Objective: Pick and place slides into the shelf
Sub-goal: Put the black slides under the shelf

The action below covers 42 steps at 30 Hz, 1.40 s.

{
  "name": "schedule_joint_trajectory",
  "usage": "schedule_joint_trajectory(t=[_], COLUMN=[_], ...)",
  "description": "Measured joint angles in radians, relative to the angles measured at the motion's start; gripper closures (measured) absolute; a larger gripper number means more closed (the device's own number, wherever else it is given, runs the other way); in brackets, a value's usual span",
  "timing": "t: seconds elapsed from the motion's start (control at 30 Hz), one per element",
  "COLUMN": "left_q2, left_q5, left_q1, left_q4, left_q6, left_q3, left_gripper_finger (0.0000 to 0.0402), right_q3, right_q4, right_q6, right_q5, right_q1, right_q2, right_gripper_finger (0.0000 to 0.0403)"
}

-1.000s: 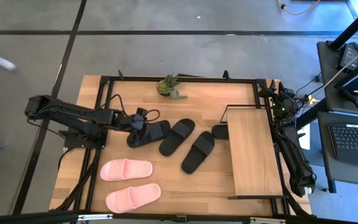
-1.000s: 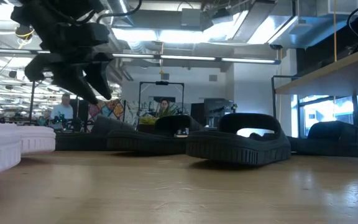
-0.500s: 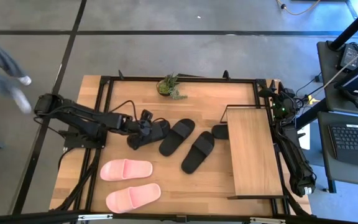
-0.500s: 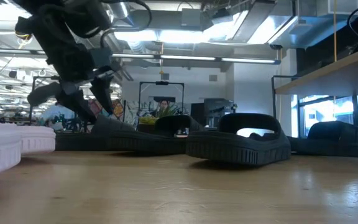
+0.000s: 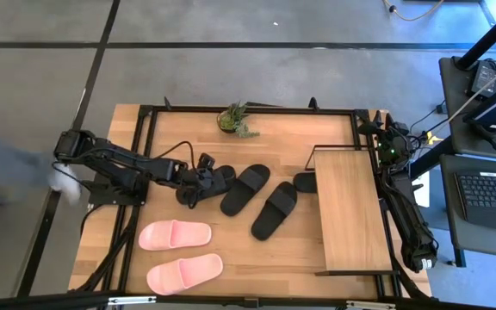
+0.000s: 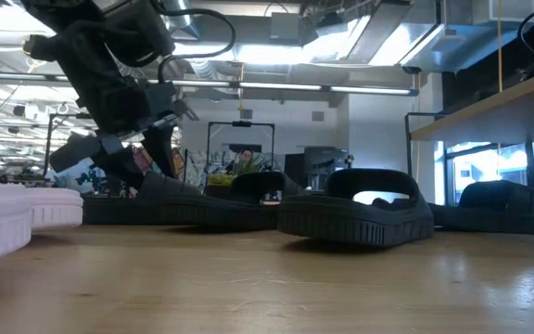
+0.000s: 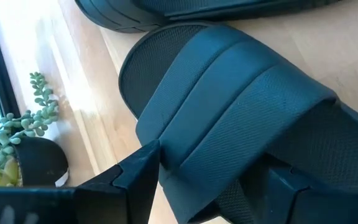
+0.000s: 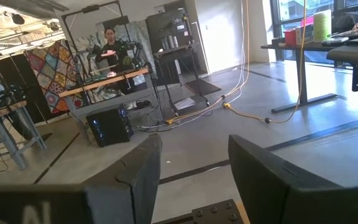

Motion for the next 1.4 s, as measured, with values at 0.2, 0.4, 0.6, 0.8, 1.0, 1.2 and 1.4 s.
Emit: schedule_joint_trajectory(t=[0.2,0.4,0.6,0.8,1.0,1.2,1.4], left_q2=[0.000,0.000,0.001,0.000,0.000,-0.050,-0.118], left_q5=[0.003,-0.043,-0.103,-0.080,-0.084,-0.092,-0.104], left_q1=[0.000,-0.001,-0.007,-0.006,-0.006,0.013,0.045], left_q4=[0.001,0.001,-0.004,0.013,-0.005,-0.151,-0.244], left_q6=[0.001,0.000,0.000,-0.029,-0.032,-0.031,-0.013], left_q3=[0.000,0.000,-0.002,-0.001,0.022,0.156,0.316], left_gripper_finger=[0.0202,0.0206,0.0275,0.0383,0.0392,0.0394,0.0397], right_q3=[0.000,0.000,0.000,0.000,0.000,0.000,0.000], right_q4=[0.000,0.000,0.000,0.000,0.000,0.000,0.000], right_q6=[0.000,0.000,0.000,0.000,0.000,0.000,0.001], right_q5=[0.000,0.000,0.000,0.000,0.000,0.000,0.000], right_q1=[0.000,0.000,0.000,0.000,0.000,0.000,0.000], right_q2=[0.000,0.000,0.000,0.000,0.000,0.000,0.000], right_gripper_finger=[0.0215,0.0215,0.0215,0.0215,0.0215,0.0215,0.0215])
